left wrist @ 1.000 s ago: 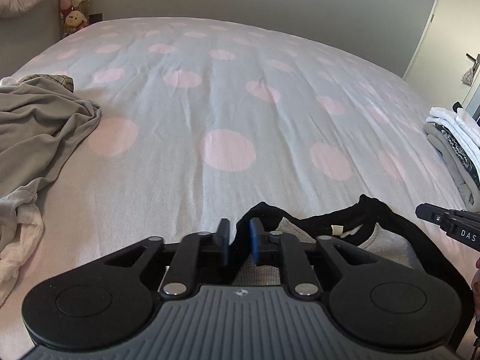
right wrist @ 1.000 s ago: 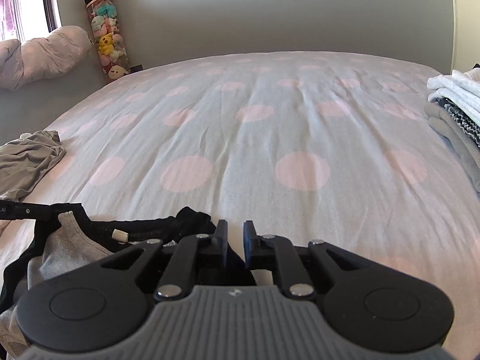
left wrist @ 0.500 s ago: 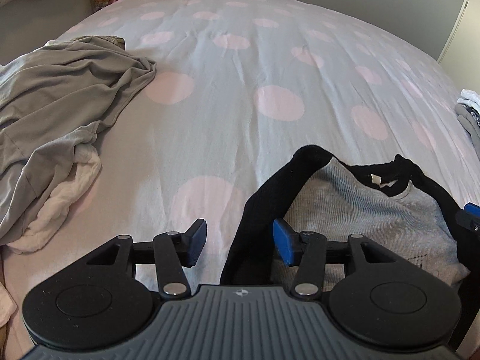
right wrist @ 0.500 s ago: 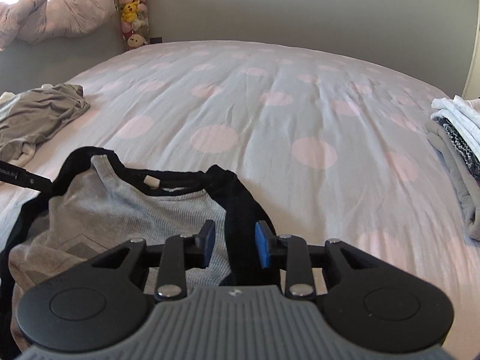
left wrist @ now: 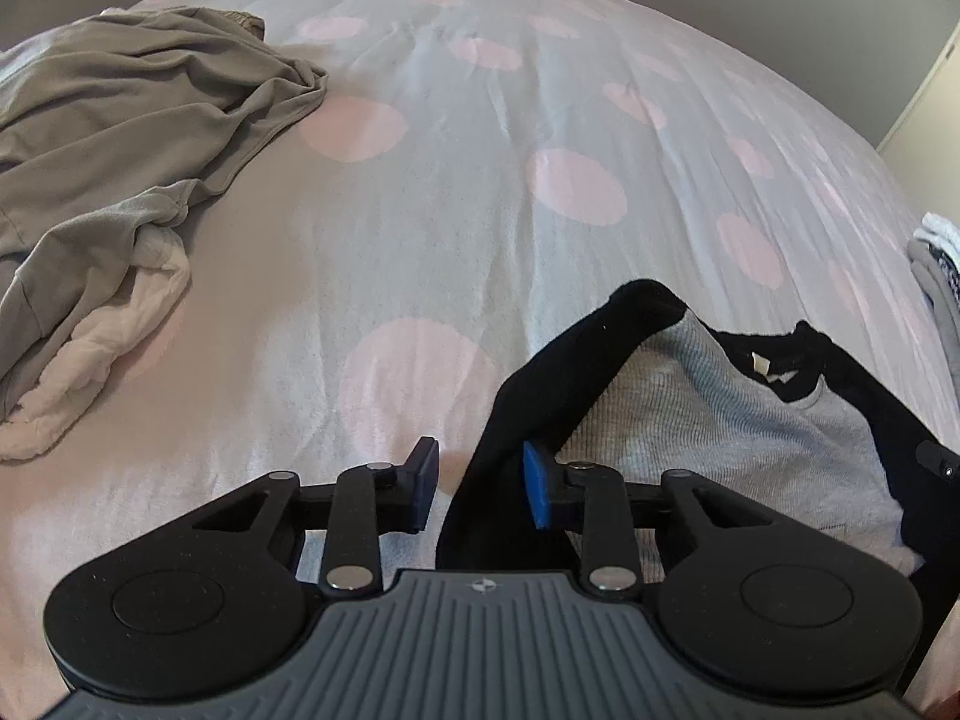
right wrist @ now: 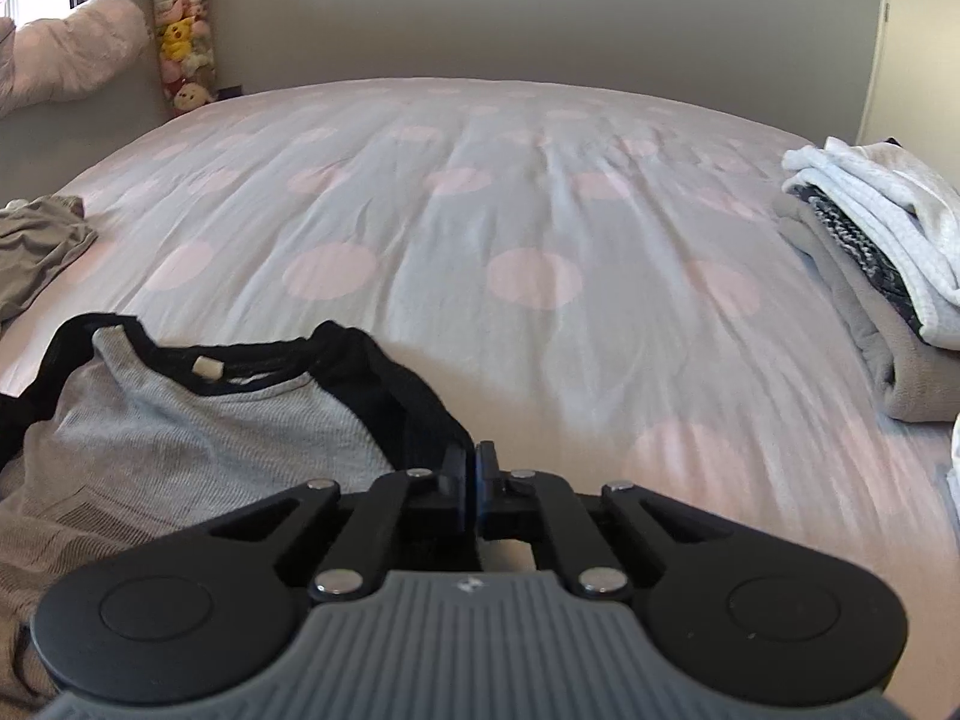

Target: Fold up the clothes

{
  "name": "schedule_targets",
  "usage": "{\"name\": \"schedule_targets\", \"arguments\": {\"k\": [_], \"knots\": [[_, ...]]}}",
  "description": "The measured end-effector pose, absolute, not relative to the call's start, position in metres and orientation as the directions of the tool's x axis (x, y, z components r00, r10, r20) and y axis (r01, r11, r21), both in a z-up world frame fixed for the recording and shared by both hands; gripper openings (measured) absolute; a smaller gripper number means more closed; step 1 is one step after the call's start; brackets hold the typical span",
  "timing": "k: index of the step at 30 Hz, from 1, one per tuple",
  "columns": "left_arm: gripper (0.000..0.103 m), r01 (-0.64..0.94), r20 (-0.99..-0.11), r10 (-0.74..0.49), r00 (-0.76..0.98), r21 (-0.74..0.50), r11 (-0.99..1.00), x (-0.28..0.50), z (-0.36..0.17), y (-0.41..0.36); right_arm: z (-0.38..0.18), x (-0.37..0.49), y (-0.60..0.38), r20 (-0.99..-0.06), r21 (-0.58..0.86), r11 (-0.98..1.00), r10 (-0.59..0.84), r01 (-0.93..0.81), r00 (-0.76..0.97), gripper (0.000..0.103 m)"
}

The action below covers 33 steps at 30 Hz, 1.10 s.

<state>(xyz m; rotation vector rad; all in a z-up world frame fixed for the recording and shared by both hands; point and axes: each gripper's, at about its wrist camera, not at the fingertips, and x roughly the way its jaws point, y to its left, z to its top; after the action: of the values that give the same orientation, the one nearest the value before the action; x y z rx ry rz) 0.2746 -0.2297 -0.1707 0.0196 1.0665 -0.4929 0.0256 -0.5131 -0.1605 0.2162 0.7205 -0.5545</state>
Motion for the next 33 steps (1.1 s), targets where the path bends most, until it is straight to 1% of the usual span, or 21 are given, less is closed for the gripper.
{"name": "schedule_targets", "arguments": {"k": [3, 6, 7, 8, 11, 12, 14, 15, 16, 19, 23, 26, 29, 33], "knots": [[0.028, 0.376, -0.840, -0.389, 0.377, -0.245, 0.894, 0.280, -0.173, -0.226, -0.166, 0.026, -0.521, -0.690, 0.022, 0.825, -0.396, 0.564, 0.606, 0.004], [0.028, 0.403, -0.845, -0.372, 0.384, -0.209, 0.891, 0.277, -0.174, -0.232, -0.171, 0.026, -0.527, -0.705, 0.043, 0.818, -0.382, 0.573, 0.598, 0.004], [0.028, 0.410, -0.846, -0.368, 0.387, -0.200, 0.890, 0.277, -0.174, -0.234, -0.172, 0.026, -0.527, -0.708, 0.051, 0.821, -0.372, 0.569, 0.600, 0.005], [0.028, 0.416, -0.846, -0.365, 0.389, -0.192, 0.889, 0.276, -0.175, -0.236, -0.173, 0.026, -0.528, -0.711, 0.060, 0.821, -0.364, 0.567, 0.602, 0.009], [0.027, 0.407, -0.845, -0.365, 0.390, -0.197, 0.892, 0.277, -0.176, -0.236, -0.175, 0.025, -0.530, -0.716, 0.090, 0.820, -0.341, 0.566, 0.609, 0.010], [0.025, 0.398, -0.844, -0.366, 0.392, -0.203, 0.894, 0.277, -0.176, -0.235, -0.175, 0.025, -0.530, -0.717, 0.096, 0.817, -0.339, 0.568, 0.609, 0.010], [0.012, 0.391, -0.840, -0.372, 0.395, -0.213, 0.895, 0.277, -0.175, -0.237, -0.176, 0.024, -0.531, -0.719, 0.108, 0.813, -0.334, 0.573, 0.610, 0.011], [0.008, 0.390, -0.837, -0.376, 0.398, -0.216, 0.895, 0.276, -0.175, -0.238, -0.177, 0.024, -0.532, -0.720, 0.114, 0.810, -0.332, 0.575, 0.610, 0.010], [0.006, 0.394, -0.835, -0.374, 0.404, -0.210, 0.895, 0.274, -0.175, -0.240, -0.177, 0.023, -0.532, -0.721, 0.119, 0.808, -0.330, 0.578, 0.610, 0.008], [0.004, 0.407, -0.829, -0.338, 0.445, -0.149, 0.901, 0.265, -0.172, -0.250, -0.176, 0.024, -0.530, -0.711, 0.093, 0.810, -0.353, 0.579, 0.608, 0.007], [0.004, 0.395, -0.816, -0.316, 0.484, -0.118, 0.911, 0.257, -0.164, -0.254, -0.168, 0.026, -0.525, -0.688, 0.017, 0.808, -0.417, 0.589, 0.593, 0.004], [0.003, 0.379, -0.780, -0.323, 0.536, -0.120, 0.918, 0.250, -0.148, -0.247, -0.152, 0.023, -0.522, -0.648, -0.048, 0.800, -0.481, 0.599, 0.591, 0.003], [0.003, 0.347, -0.746, -0.352, 0.566, -0.172, 0.922, 0.243, -0.133, -0.235, -0.126, 0.015, -0.518, -0.598, -0.085, 0.789, -0.529, 0.609, 0.602, 0.003], [0.003, 0.319, -0.698, -0.363, 0.618, -0.199, 0.926, 0.229, -0.112, -0.218, -0.085, -0.006, -0.512, -0.527, -0.120, 0.775, -0.579, 0.620, 0.622, 0.003]]}}
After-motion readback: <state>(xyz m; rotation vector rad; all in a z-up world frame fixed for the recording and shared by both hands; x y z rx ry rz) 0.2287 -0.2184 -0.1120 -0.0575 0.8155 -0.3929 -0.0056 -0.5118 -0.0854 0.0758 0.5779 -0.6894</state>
